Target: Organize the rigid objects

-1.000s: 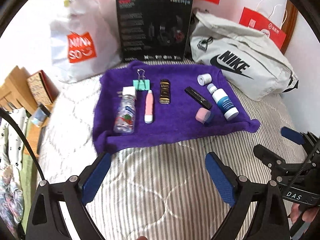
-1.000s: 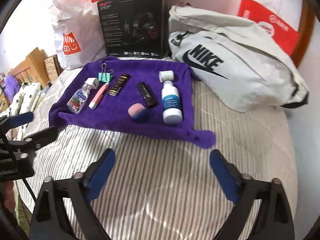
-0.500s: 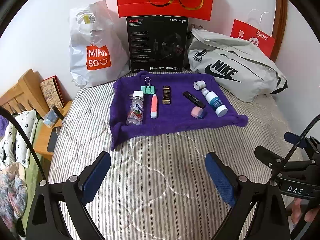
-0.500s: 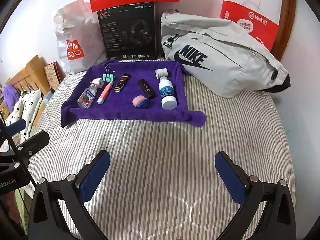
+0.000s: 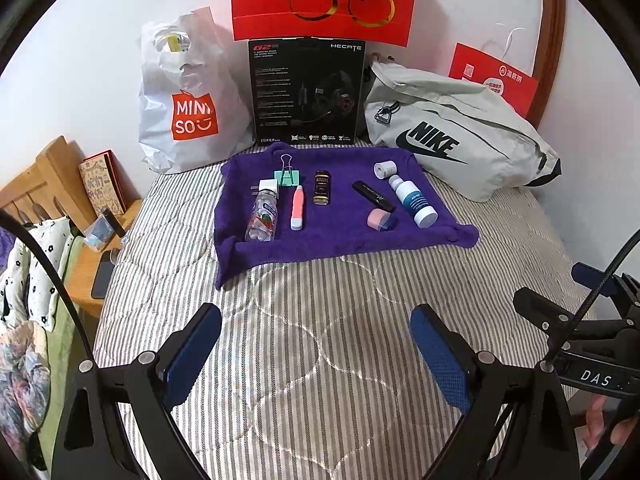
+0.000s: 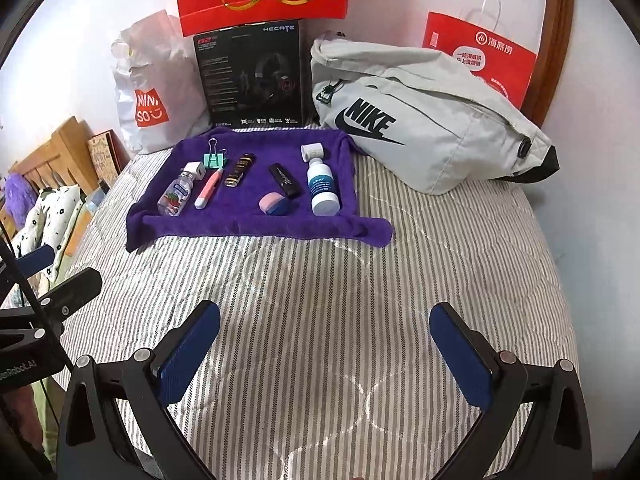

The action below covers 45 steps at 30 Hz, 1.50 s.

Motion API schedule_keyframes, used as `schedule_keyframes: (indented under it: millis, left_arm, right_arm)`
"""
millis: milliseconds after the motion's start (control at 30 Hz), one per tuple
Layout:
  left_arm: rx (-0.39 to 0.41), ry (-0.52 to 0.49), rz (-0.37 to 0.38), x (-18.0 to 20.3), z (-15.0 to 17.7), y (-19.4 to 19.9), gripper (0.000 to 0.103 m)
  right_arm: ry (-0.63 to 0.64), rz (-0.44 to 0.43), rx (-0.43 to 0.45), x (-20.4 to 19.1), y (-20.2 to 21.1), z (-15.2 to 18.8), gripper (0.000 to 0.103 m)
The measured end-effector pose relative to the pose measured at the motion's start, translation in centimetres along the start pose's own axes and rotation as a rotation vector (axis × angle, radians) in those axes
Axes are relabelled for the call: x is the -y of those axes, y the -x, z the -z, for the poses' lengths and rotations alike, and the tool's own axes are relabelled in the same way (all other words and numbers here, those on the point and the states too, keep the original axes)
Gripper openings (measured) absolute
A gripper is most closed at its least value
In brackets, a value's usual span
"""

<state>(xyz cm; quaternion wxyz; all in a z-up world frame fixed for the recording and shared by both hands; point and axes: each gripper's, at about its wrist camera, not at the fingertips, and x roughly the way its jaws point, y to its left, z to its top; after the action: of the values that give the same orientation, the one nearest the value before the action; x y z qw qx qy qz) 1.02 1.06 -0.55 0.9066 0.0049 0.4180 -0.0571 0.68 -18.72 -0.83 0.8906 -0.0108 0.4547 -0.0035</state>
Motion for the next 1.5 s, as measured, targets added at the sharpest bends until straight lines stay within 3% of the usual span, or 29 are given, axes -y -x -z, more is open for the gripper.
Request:
schedule_keyframes:
  millis: [1500]
  left_arm:
    - [-0.014, -0.015, -0.011, -0.03, 0.39, 0.03, 0.096]
  right_arm:
    - [-0.010, 0.011, 0.010, 0.70, 0.75, 0.28, 0.103]
